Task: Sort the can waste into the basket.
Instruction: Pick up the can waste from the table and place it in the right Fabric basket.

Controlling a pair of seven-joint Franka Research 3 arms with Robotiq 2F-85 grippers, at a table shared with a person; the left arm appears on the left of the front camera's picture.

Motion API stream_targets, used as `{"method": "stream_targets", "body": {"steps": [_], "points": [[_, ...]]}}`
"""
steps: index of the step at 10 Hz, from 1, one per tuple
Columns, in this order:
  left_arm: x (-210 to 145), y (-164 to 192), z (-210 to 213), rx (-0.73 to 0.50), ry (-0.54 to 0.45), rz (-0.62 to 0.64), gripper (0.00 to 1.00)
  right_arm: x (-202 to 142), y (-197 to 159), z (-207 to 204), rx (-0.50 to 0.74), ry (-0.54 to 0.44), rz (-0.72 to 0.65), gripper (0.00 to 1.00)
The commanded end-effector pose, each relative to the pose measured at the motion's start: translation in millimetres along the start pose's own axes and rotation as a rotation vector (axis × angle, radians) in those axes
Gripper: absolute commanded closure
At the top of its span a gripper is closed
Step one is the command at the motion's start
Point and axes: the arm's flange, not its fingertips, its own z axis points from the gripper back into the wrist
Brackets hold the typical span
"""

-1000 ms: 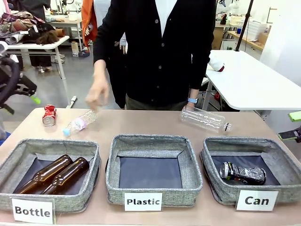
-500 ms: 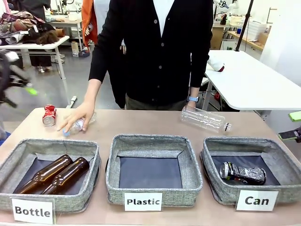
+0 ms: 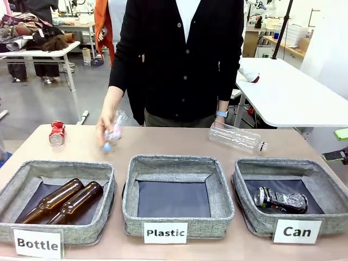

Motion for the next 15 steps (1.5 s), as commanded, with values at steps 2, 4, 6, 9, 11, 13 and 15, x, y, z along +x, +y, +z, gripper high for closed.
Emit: {"method": "stream_targets", "body": {"steps": [2, 4, 6, 9, 11, 13, 15], "points": [[19, -11, -23, 0.030, -0.010, 0.009, 0.00, 0, 2, 2, 0.004, 0.006, 0.012, 0.00], [36, -22, -42, 0.071, 0.003, 0.018, 0.00, 0, 2, 2, 0.004, 0.006, 0.012, 0.00], [65, -36, -74, 0.131, 0.106, -0.005, 0.00, 0, 2, 2, 0.004, 0.006, 0.012, 0.00], [126, -41, -131, 0.315, -0.052, 0.118, 0.00, 0, 2, 2, 0.004, 0.006, 0.012, 0.00], [153, -38, -175, 0.410, -0.108, 0.138, 0.00, 0, 2, 2, 0.004, 0.006, 0.012, 0.00], [184, -30, -218, 0.510, -0.140, 0.074, 0.00, 0, 2, 2, 0.004, 0.006, 0.012, 0.00], [221, -16, -255, 0.593, -0.018, 0.004, 0.00, 0, 2, 2, 0.004, 0.006, 0.012, 0.00]]}}
